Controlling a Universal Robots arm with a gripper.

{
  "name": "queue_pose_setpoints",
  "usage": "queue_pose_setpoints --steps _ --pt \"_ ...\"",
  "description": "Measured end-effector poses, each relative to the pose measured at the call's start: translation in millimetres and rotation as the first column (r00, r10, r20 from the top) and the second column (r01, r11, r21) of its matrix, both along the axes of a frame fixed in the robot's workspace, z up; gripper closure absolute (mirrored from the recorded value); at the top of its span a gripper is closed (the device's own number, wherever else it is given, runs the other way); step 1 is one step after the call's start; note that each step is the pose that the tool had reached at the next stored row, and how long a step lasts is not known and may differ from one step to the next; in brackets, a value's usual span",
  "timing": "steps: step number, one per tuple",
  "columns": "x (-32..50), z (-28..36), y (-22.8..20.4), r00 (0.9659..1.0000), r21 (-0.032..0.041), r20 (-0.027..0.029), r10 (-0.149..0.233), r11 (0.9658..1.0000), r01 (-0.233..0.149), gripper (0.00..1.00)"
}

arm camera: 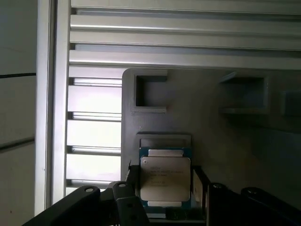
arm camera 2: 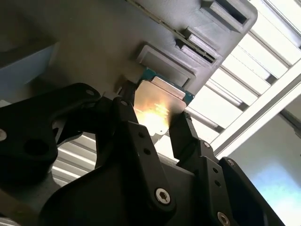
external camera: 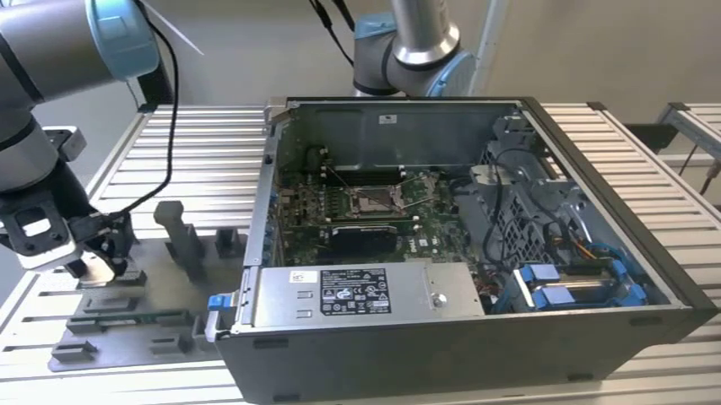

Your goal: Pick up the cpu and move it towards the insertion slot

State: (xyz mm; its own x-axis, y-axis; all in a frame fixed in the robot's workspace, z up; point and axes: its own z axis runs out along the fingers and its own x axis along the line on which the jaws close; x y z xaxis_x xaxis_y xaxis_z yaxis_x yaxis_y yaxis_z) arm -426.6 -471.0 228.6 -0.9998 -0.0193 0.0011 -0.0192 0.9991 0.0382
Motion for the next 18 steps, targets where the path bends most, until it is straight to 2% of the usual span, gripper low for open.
queue_pose_setpoints --steps 5,18 --pt "-0.1 9.4 0.1 1.0000 0.0000 -0.0001 0.000 1.0000 0.000 1.00" --pt "-0.1 42.1 0.0 1.0000 0.0000 -0.0001 0.000 1.0000 0.000 1.00"
